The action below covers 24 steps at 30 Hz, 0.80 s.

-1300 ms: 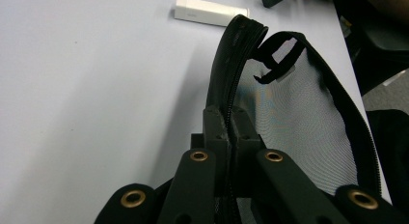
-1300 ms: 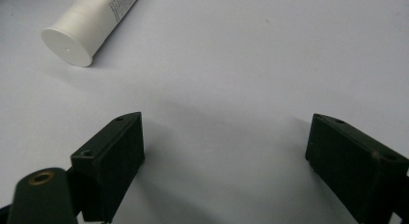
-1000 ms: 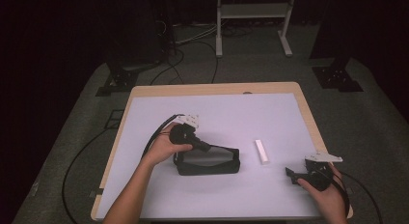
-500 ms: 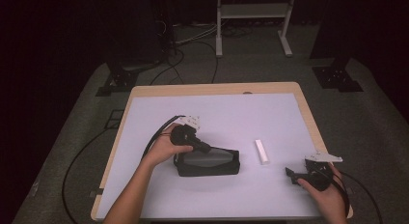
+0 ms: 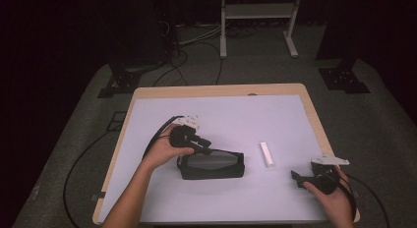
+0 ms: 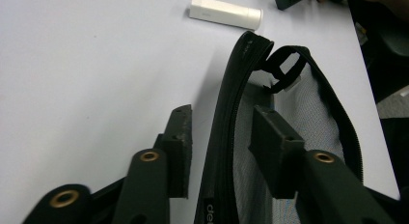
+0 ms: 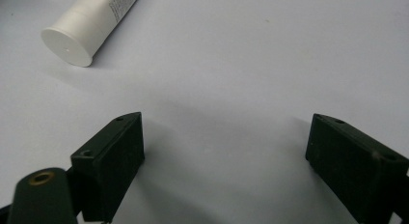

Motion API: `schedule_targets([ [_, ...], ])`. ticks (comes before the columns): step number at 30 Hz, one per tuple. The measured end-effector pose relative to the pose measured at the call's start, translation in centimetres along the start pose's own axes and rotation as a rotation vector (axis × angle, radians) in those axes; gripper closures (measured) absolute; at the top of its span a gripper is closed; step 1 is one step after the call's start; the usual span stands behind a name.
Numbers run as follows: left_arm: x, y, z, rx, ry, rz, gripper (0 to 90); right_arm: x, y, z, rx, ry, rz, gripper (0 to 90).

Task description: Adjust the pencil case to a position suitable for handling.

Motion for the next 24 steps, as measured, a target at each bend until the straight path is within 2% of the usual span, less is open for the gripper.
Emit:
schedule_targets([
  [4,-0.1,-0.6,-0.4,0.049,-0.021,-0.009,51.8,0.0,0.0,0.0,0.000,0.000,0.000,12.4],
  [8,-0.1,-1.1,-0.6,0.074,-0.023,-0.013,49.2,0.0,0.0,0.0,0.000,0.000,0.000,12.4],
  [9,-0.1,-1.5,-0.8,0.095,-0.037,-0.028,48.6,0.0,0.0,0.0,0.000,0.000,0.000,12.4],
  [10,-0.1,-1.5,-0.8,0.095,-0.037,-0.028,48.1,0.0,0.0,0.0,0.000,0.000,0.000,12.4],
  [11,-0.2,-1.9,-1.0,0.117,-0.048,-0.024,47.0,0.0,0.0,0.0,0.000,0.000,0.000,12.4],
  [12,-0.2,-1.9,-1.0,0.117,-0.048,-0.024,46.0,0.0,0.0,0.0,0.000,0.000,0.000,12.4],
  [16,-0.4,-2.7,-1.2,0.162,-0.065,-0.027,43.1,0.0,0.0,0.0,0.000,0.000,0.000,12.4],
  [21,-0.9,-3.9,-1.4,0.228,-0.107,-0.025,36.5,0.0,0.0,0.0,0.000,0.000,0.000,12.4],
  [24,-1.1,-4.5,-1.6,0.251,-0.123,-0.028,35.2,0.0,0.0,0.0,0.000,0.000,0.000,12.4],
])
Point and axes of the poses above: each handheld gripper's, and its own axes: y roughly forward along the jaws, x roughly out of its top, z roughly to its left, the point moved 3 cm from there along y, roughly forward along the jaws, and after that the axes turned 9 degrees about y, right-handed, at the moved point
